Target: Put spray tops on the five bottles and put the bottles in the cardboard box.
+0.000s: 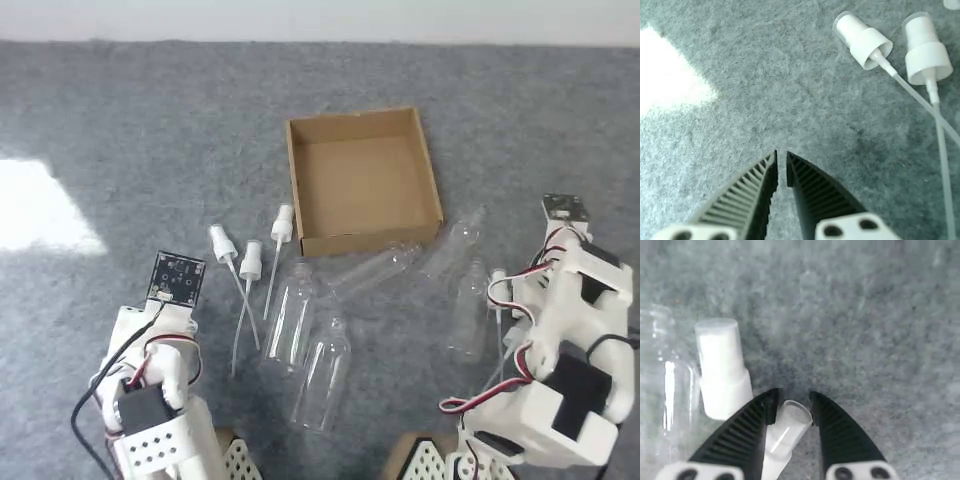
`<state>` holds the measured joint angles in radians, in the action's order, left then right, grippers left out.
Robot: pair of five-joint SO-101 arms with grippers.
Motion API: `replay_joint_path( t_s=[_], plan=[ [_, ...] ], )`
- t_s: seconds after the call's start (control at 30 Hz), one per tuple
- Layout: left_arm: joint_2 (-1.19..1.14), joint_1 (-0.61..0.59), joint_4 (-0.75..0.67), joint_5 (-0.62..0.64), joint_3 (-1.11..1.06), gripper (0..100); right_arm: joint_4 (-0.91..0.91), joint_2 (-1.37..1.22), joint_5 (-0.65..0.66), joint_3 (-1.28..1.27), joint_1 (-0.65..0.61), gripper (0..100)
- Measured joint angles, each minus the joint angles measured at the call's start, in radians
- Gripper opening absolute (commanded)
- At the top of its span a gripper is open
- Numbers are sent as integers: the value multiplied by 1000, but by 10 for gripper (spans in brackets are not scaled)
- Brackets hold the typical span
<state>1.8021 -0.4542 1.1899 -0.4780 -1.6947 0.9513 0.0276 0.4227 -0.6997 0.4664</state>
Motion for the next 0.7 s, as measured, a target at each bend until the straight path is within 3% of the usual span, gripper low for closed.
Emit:
replay_joint_path(
  t_s=[0.43,0.7],
  plan=[
    [0,0,0,0,0,27,-14,-132,261,362,110,50],
    [0,0,0,0,0,27,-14,-284,310,414,110,307]
  ],
)
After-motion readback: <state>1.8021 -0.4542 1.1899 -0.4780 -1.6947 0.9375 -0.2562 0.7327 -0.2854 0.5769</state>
